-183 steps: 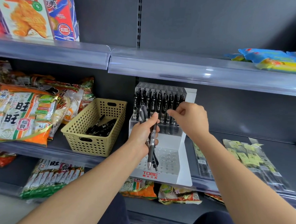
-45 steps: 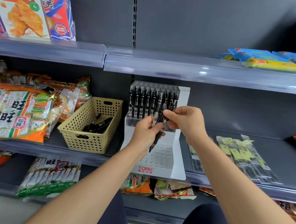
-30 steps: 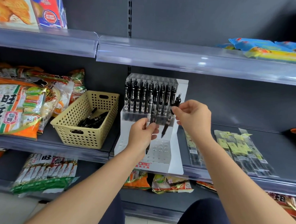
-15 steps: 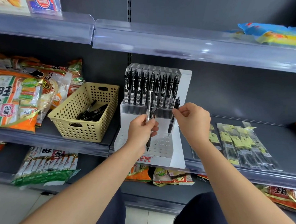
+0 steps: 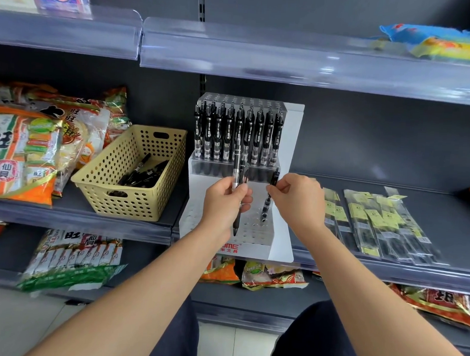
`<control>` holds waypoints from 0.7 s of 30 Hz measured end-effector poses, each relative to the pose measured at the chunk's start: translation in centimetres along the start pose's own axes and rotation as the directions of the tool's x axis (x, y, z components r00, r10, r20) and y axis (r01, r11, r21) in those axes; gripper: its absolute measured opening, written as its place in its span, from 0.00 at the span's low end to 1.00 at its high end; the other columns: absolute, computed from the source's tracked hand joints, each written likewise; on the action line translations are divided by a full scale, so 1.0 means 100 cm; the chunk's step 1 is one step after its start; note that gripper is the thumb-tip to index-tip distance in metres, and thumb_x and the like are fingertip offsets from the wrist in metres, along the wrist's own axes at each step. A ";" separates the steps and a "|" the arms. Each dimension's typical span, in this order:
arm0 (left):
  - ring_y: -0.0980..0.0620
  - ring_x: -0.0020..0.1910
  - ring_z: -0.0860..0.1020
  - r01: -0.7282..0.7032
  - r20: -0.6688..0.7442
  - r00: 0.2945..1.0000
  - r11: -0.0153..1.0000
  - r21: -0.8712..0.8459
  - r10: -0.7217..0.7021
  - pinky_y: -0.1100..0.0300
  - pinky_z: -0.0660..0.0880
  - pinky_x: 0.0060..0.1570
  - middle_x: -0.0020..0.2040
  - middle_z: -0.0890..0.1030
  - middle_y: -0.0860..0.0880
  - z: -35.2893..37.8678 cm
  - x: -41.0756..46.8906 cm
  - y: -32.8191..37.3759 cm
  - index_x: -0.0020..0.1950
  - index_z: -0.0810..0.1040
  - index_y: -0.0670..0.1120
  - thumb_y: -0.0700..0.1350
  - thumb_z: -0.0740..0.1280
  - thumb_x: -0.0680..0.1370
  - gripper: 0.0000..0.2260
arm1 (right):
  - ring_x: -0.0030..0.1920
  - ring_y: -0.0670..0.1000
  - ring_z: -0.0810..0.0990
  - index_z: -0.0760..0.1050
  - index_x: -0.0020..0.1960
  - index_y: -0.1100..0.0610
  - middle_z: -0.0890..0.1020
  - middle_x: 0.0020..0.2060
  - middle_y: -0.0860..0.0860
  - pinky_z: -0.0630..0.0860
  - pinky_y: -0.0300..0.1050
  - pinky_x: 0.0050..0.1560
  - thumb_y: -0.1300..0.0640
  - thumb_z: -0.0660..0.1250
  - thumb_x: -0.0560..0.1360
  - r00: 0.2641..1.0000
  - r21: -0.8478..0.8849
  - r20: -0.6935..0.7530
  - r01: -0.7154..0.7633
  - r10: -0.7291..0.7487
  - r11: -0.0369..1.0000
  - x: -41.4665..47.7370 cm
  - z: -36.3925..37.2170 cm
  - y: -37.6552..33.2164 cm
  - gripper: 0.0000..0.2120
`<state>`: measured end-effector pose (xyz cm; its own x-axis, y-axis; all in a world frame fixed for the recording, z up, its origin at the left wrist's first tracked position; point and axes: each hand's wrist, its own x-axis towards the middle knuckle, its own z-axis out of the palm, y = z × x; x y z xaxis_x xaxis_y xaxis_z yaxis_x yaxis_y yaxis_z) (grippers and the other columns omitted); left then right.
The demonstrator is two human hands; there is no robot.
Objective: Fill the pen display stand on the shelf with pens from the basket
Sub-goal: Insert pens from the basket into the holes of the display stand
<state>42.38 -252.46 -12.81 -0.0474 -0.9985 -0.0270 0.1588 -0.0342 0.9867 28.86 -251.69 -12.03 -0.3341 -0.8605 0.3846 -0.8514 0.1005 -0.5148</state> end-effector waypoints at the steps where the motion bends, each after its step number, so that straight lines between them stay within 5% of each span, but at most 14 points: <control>1: 0.52 0.39 0.78 0.000 0.001 1.000 1.000 0.001 0.000 0.57 0.80 0.44 0.41 0.80 0.47 0.000 0.000 0.000 0.47 0.78 0.46 0.37 0.62 0.80 0.07 | 0.35 0.55 0.79 0.79 0.39 0.59 0.81 0.32 0.53 0.74 0.43 0.35 0.52 0.69 0.74 1.000 -0.004 0.004 0.003 -0.003 1.000 0.001 0.000 0.000 0.11; 12: 0.52 0.39 0.79 0.015 0.009 1.000 1.000 -0.001 -0.015 0.57 0.79 0.44 0.41 0.81 0.46 -0.001 0.003 -0.001 0.50 0.78 0.44 0.37 0.62 0.80 0.06 | 0.36 0.56 0.78 0.74 0.37 0.56 0.80 0.33 0.53 0.74 0.43 0.34 0.52 0.66 0.76 0.995 -0.146 0.037 0.092 -0.088 0.985 0.005 0.002 -0.006 0.10; 21: 0.52 0.40 0.79 0.009 0.006 1.000 1.000 0.006 -0.009 0.57 0.80 0.44 0.41 0.81 0.46 -0.002 0.005 -0.003 0.49 0.78 0.44 0.37 0.63 0.80 0.06 | 0.33 0.57 0.77 0.75 0.38 0.61 0.79 0.30 0.55 0.74 0.46 0.33 0.56 0.67 0.75 0.989 -0.056 0.012 0.145 -0.144 0.988 0.001 0.004 -0.001 0.10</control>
<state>42.49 -252.94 -13.12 -0.0542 -0.9979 -0.0348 0.1529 -0.0427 0.9873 29.07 -251.94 -12.26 -0.2027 -0.8720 0.4455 -0.9119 0.0024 -0.4103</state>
